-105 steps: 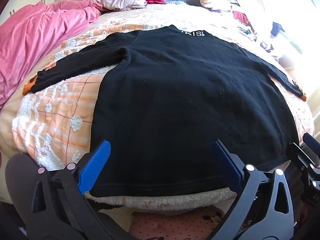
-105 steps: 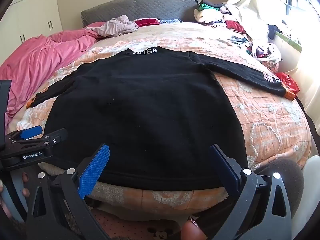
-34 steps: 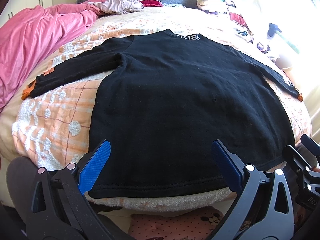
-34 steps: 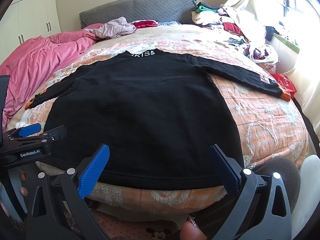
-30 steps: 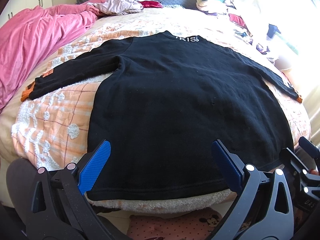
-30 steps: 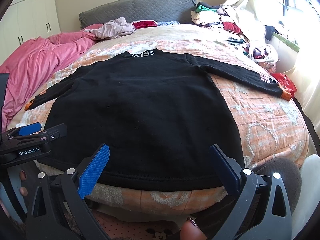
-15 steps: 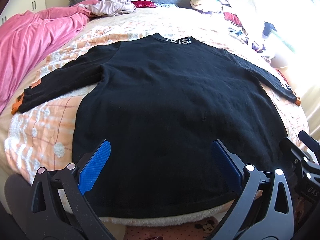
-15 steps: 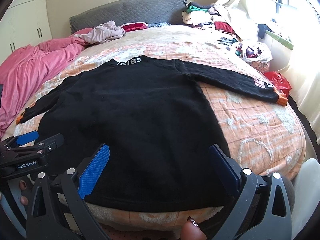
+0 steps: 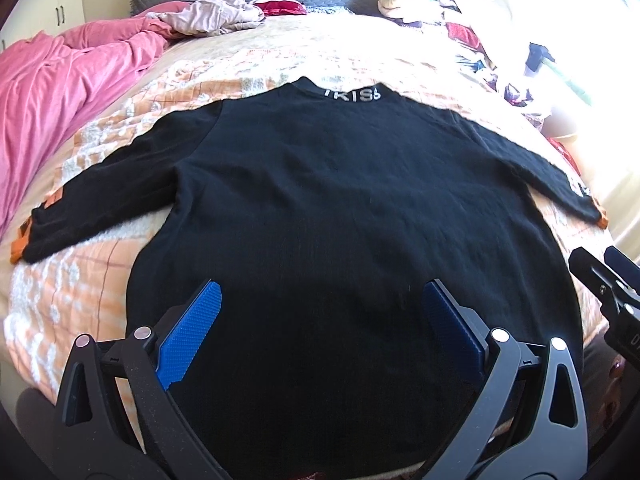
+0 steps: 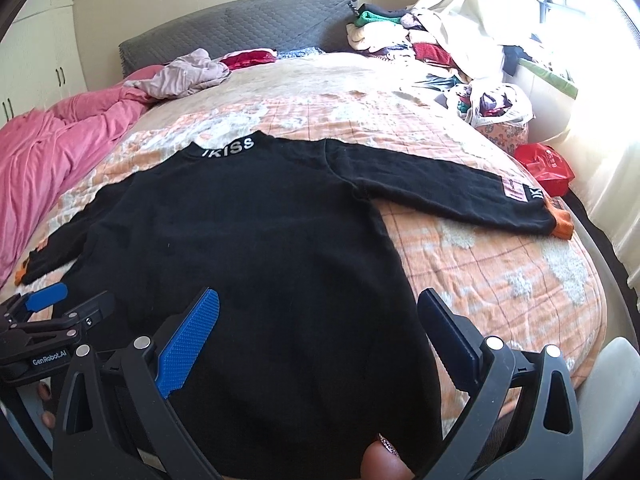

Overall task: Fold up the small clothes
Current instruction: 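Move the right tool toward the black sock with orange cuff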

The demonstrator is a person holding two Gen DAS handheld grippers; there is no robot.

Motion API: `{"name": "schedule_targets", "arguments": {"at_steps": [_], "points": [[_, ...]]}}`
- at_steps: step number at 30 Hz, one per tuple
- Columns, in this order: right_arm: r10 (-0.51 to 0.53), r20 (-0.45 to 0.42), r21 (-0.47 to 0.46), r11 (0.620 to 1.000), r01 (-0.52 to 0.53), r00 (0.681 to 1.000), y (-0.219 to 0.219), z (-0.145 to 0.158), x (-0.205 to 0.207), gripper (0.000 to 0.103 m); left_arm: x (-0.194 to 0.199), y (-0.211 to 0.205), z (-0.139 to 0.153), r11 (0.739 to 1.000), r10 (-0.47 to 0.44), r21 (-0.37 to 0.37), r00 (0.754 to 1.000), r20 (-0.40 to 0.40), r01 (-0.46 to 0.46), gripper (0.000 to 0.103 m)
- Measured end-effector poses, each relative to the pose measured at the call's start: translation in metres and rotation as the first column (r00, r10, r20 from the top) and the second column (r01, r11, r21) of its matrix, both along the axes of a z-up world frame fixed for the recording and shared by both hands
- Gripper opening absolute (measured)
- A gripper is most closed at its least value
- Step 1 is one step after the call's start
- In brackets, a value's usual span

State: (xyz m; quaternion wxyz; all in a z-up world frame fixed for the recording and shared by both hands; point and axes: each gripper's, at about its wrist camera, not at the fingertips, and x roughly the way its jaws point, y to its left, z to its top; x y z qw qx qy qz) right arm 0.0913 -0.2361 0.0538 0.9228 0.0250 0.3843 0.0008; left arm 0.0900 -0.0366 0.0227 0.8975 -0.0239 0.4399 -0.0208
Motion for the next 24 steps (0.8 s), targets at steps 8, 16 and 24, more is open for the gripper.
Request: {"name": "schedule_targets", "arguments": {"at_steps": [8,16,24], "points": [[-0.027,0.001,0.008,1.000,0.027,1.000,-0.006,0.010,0.034,0.099,0.033,0.004,0.011,1.000,0.020,0.012,1.000,0.017,-0.021,0.095],[-0.056,-0.032,0.068,0.996,0.058,0.998,-0.012,0.016,0.083,0.099,0.074,0.011,0.022,0.999,0.033,-0.021,0.999,0.016,-0.033,0.095],[-0.137,-0.034,0.105,0.985,0.140,0.990,-0.029,0.014,0.132,0.099,0.117,0.008,0.019,0.999,0.044,-0.025,0.999,0.005,-0.044,0.095]]}}
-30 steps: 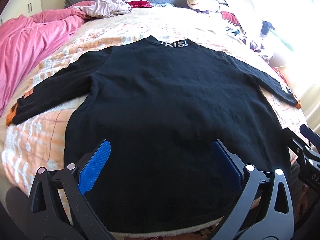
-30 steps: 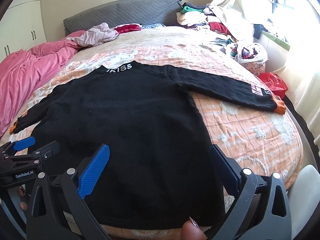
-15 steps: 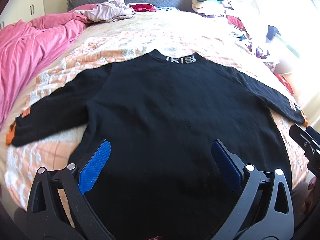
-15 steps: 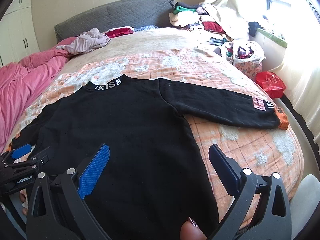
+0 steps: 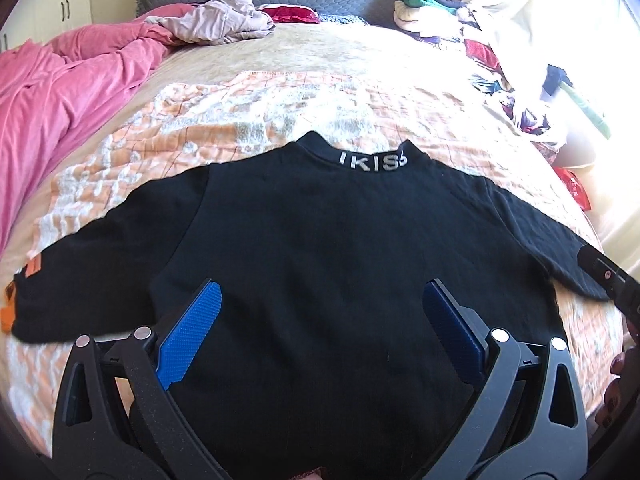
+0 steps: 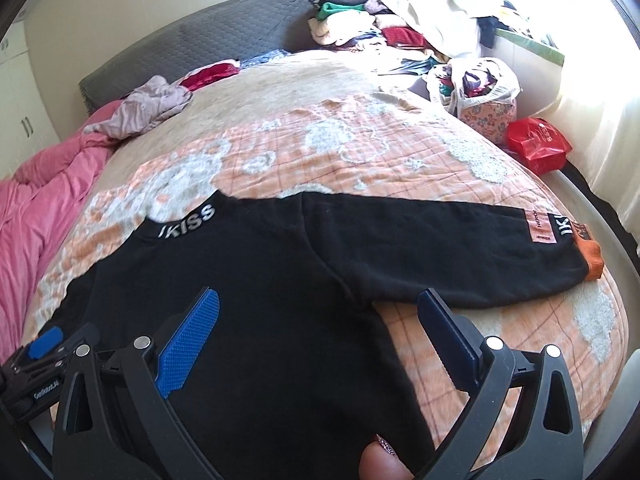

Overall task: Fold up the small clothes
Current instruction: 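Move the right tool toward the black sock with orange cuff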

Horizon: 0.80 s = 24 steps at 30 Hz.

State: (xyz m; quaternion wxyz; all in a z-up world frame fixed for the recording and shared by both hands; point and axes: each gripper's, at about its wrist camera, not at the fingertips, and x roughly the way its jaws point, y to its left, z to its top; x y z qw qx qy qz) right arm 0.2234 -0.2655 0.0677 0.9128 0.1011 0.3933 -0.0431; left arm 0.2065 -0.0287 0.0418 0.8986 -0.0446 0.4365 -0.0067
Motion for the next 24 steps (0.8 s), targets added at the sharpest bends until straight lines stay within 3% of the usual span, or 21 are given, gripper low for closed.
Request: {"name": "schedule_targets", "arguments": {"at_steps": [6,13,18,24], "points": [[-0.117,-0.006,0.023,0.993,0.117,0.993,-0.041,-0.010,0.019,0.099,0.026,-0.005,-0.005,1.000,-0.017,-0.021,1.000,-0.025,0.017,0.095],[-0.269,-0.027,0.011,0.963,0.269,0.963,-0.096,-0.028,0.022,0.099,0.045,-0.011,-0.021,0.997,-0.058,-0.059,0.997,-0.060,0.054,0.095],[-0.413,-0.033,0.044,0.909,0.414,0.910,-0.143,-0.040,0.006,0.099,0.052,-0.015,-0.033,0.999,-0.036,-0.008,0.997,-0.073,0.036,0.095],[-0.523,-0.072,0.094,0.844,0.528,0.849,-0.182,-0.055,-0.010,0.099,0.055,-0.017,-0.041,0.999,-0.034,0.000,0.996,-0.083,0.034,0.095]]}}
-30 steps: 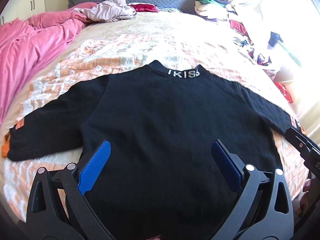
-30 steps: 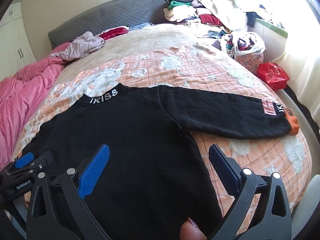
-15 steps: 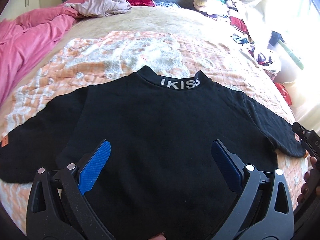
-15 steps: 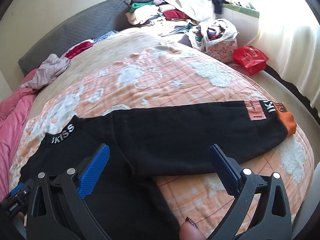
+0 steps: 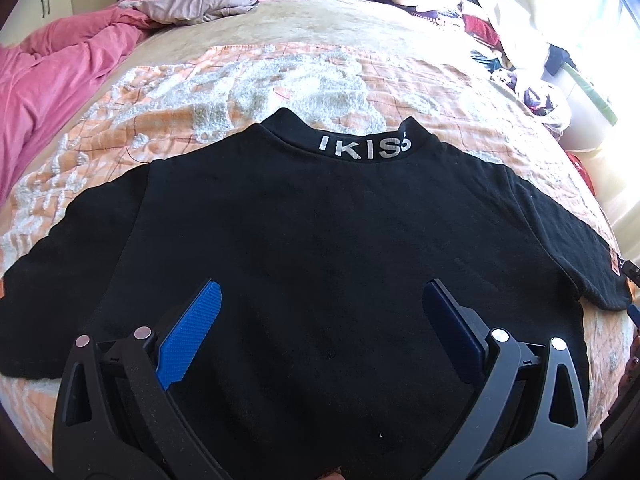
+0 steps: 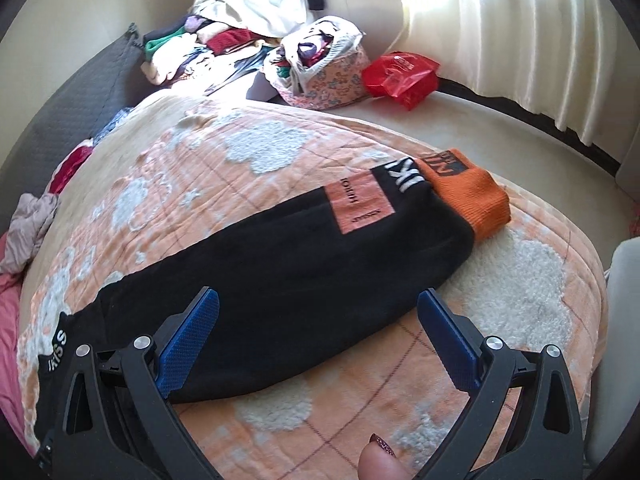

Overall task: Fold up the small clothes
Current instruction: 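Move the right tool toward the black sock with orange cuff, then close the right tool on the sock and lift it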

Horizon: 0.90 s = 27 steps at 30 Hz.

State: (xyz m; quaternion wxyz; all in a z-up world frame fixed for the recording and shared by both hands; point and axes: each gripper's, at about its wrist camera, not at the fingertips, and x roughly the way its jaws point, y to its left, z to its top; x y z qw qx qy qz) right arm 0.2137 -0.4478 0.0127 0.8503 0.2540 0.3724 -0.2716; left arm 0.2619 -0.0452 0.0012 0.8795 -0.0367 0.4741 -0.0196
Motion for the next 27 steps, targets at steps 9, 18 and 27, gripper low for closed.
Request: {"name": "schedule_targets", "arguments": {"at_steps": [9,18,27], "points": [[-0.124,0.005,0.139,0.983,0.122,0.992,-0.050,-0.022,-0.012,0.099,0.012,-0.018,-0.008,1.000,-0.019,0.012,1.000,-0.005,0.019,0.095],[-0.168,0.101,0.322,0.938,0.127,0.981,-0.090,-0.035,-0.004,0.099,0.021,-0.030,-0.006,1.000,-0.023,0.016,1.000,0.003,0.023,0.095],[-0.136,0.240,0.409,0.912,0.027,0.961,-0.093,-0.034,0.002,0.045,0.012,-0.015,-0.002,0.999,0.027,-0.042,1.000,0.009,-0.027,0.095]]}}
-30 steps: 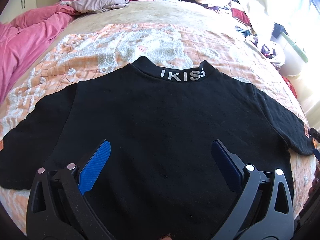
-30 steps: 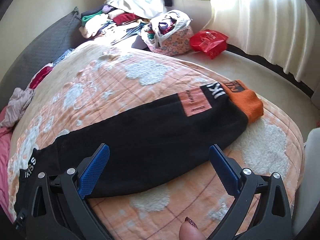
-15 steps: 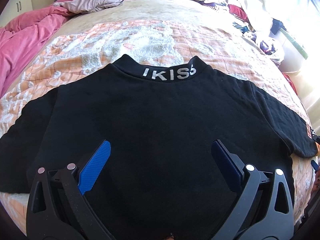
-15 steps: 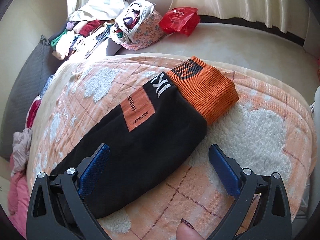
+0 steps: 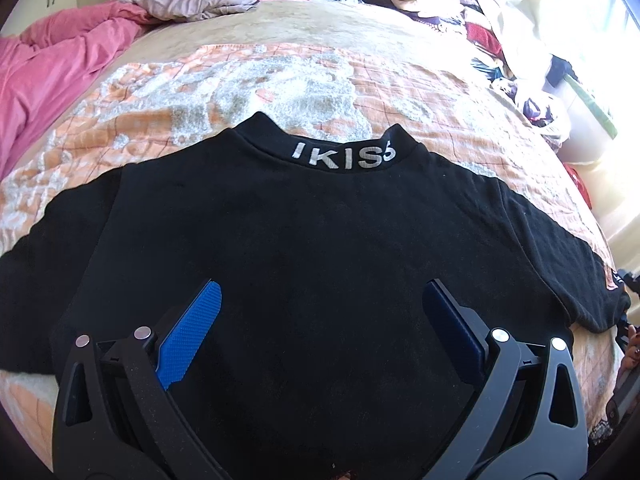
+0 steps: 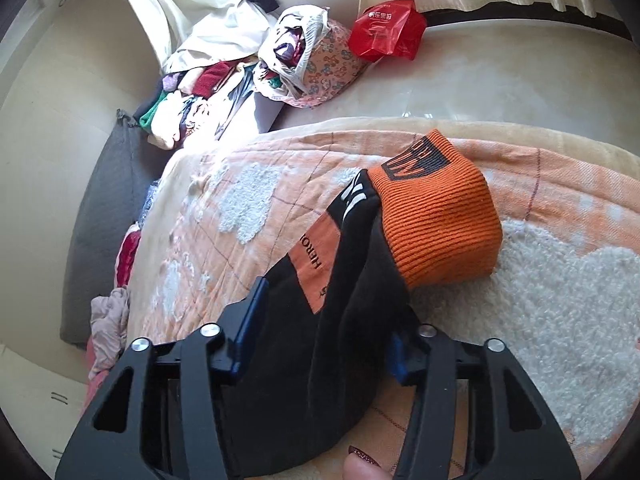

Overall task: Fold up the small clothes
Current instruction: 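Close the right tool on the sock and lift it, then carry the sock over the sweatshirt, lower it, open the right tool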

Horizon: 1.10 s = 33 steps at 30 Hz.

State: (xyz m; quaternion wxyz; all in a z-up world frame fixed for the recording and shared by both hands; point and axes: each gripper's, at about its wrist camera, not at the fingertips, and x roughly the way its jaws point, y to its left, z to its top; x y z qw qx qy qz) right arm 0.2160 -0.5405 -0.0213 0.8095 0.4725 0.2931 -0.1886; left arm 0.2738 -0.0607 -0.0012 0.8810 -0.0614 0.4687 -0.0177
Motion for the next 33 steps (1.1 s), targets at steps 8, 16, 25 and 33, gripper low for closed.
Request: {"name": "schedule_targets", "arguments": {"at_steps": [8,16,25,33], "points": [[0.146,0.146,-0.121,0.984,-0.129,0.978,0.038,0.042,0.004,0.018,-0.014,0.013,0.012,0.999,0.030,-0.030,0.999,0.020,-0.030,0.095],[0.327,0.195,-0.309,0.915,-0.259,0.925,0.098,0.081,0.016,0.018,-0.023,0.033,0.024,0.995,0.058,-0.089,0.998,0.023,-0.056,0.095],[0.611,0.138,-0.522,0.714,-0.467,0.779,0.201,0.101,0.022,0.018,-0.035,0.050,0.033,0.987,0.070,-0.150,0.997,0.040,-0.063,0.095],[0.759,0.038,-0.577,0.547,-0.606,0.650,0.272,0.089,0.026,0.018,-0.037,0.057,0.031,0.974,0.058,-0.222,0.997,0.046,-0.047,0.095]]}}
